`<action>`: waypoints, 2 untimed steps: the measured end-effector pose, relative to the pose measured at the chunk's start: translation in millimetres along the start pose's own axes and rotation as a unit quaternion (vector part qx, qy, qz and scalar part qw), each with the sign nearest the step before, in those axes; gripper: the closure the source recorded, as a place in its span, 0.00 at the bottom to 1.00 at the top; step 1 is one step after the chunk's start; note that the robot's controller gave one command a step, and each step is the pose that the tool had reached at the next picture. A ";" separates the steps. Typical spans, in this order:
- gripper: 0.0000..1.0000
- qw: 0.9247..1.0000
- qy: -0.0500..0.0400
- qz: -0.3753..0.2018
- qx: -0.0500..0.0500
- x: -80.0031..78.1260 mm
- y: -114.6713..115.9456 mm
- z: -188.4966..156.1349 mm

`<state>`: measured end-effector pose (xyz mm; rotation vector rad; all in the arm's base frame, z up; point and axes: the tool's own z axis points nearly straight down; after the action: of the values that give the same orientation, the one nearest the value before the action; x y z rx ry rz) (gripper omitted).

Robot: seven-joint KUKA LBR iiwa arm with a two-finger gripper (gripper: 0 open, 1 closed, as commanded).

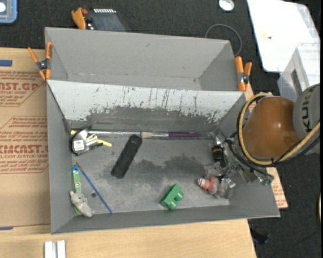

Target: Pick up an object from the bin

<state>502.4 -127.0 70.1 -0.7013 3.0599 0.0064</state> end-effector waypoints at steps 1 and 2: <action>1.00 1.000 0.000 -0.001 0.000 0.0 0.1 -0.1; 1.00 1.000 0.002 -0.001 -0.002 1.1 1.5 -9.9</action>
Offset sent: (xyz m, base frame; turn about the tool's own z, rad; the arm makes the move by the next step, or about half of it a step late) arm 0.0001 0.0002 0.0445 -0.0010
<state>500.8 -126.2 80.1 -0.7039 3.0637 0.0100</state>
